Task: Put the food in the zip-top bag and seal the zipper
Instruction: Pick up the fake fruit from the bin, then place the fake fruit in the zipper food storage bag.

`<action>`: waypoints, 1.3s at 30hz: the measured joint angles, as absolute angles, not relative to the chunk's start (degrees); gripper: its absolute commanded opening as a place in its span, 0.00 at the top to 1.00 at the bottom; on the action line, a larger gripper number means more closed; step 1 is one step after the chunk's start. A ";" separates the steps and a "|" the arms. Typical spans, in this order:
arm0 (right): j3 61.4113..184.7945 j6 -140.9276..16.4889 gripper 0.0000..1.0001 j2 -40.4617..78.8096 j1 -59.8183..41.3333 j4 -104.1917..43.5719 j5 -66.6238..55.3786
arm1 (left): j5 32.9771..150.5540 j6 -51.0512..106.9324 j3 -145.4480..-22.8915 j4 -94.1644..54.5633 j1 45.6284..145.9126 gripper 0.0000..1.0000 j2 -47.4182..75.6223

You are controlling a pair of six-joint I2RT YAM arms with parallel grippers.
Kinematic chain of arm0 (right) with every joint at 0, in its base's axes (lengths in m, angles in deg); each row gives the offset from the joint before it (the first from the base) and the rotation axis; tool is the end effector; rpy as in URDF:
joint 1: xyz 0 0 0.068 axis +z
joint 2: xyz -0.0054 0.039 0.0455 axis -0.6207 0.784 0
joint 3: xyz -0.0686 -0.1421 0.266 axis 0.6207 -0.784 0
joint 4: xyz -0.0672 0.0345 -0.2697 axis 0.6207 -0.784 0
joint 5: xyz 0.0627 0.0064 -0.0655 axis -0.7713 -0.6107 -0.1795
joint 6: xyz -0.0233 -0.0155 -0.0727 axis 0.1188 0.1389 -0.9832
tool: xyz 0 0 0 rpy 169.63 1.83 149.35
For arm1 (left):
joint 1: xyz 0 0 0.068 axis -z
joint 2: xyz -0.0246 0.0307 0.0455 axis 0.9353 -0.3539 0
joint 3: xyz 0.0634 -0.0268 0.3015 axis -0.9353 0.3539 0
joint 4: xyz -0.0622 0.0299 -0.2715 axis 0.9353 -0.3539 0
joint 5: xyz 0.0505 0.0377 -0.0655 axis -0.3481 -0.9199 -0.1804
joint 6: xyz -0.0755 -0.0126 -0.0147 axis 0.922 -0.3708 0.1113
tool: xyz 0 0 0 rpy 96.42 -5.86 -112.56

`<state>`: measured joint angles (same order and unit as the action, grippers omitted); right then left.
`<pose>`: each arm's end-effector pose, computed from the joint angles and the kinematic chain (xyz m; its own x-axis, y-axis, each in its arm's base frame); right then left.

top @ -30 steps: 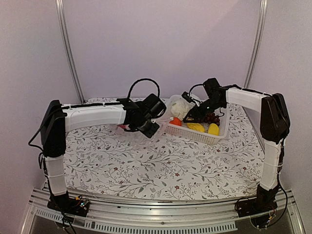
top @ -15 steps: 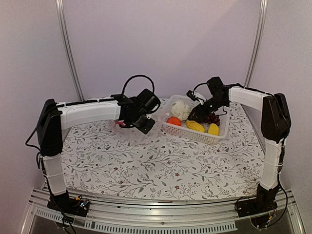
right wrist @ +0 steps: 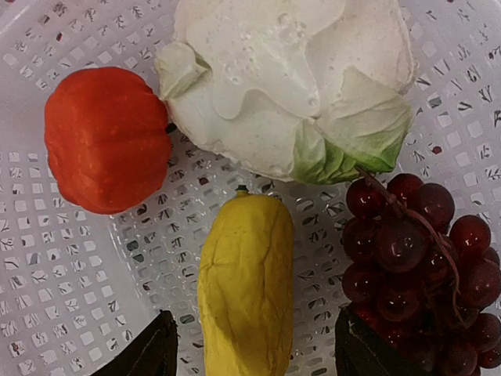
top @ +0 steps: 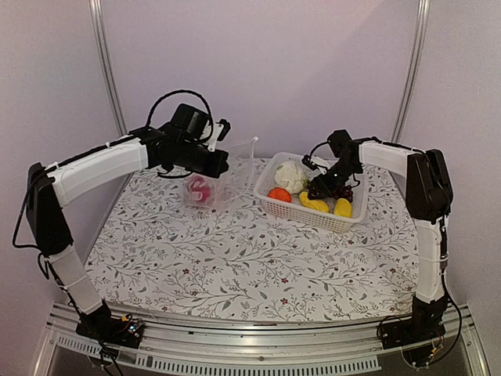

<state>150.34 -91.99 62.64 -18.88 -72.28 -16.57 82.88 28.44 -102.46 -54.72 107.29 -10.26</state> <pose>0.4820 0.1930 0.1964 -0.6075 -0.6071 -0.5121 -0.7425 0.6631 0.0948 0.3521 -0.2744 0.3327 -0.6444 0.2380 -0.7267 0.4854 0.8617 -0.1481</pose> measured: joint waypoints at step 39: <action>153.88 -90.79 0.62 47.89 -16.57 -73.13 -29.88 | 98.16 35.37 -89.17 -34.13 105.74 1.00 -7.37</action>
